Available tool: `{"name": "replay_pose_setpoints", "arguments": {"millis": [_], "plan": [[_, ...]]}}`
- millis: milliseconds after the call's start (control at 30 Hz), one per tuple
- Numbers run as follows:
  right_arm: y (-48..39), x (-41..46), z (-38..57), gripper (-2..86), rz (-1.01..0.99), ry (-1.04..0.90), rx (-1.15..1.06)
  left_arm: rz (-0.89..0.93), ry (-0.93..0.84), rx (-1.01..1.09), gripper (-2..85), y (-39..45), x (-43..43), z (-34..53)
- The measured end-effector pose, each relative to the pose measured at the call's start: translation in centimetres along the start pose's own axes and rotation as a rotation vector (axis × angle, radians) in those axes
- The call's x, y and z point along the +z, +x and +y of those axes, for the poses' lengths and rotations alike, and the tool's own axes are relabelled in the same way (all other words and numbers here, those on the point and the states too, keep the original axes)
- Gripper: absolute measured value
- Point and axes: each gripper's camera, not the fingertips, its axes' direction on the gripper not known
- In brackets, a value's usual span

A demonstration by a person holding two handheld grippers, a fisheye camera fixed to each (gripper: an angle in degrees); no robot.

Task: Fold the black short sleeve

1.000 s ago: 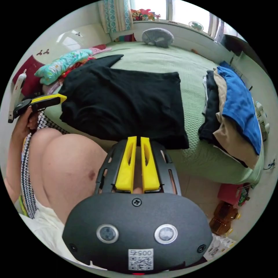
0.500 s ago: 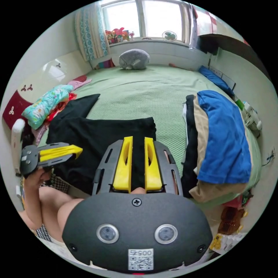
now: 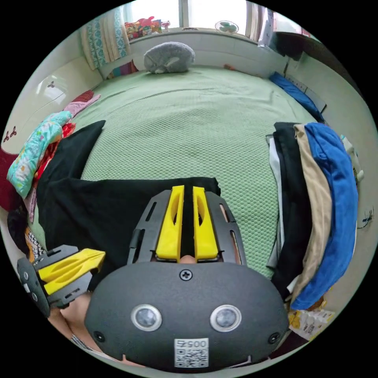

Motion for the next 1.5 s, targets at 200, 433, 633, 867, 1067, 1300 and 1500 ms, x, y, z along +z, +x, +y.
{"name": "replay_pose_setpoints", "arguments": {"millis": [200,433,633,867,1067,1300,1500], "plan": [[2.1,1.8,-2.8,-1.0,-0.055,-0.030,0.128,-0.038,-0.023,0.038,-0.4,-0.1,1.2,-2.2],[1.0,1.3,-4.9,0.8,0.001,-0.055,0.072,0.032,-0.028,-0.024,-0.5,-2.5,2.5,-3.3],[-0.2,-1.0,-3.4,3.7,-0.037,0.000,-0.020,0.010,-0.045,-0.019,-0.5,-2.9,3.4,-4.2],[0.3,-0.8,-5.4,3.7,0.012,0.020,-0.009,0.053,-0.058,-0.022,-0.4,-3.5,4.3,-5.4],[0.4,1.9,-8.0,3.1,0.019,-0.025,0.025,0.067,-0.084,-0.035,-0.4,-4.4,5.2,-6.0],[1.6,4.3,-9.9,-0.5,-0.025,-0.073,0.137,0.092,-0.077,-0.050,-0.4,-5.0,4.8,-6.4],[1.5,1.8,-9.4,0.0,-0.045,-0.078,0.056,0.078,-0.073,-0.024,-0.4,-3.7,4.3,-7.0]]}}
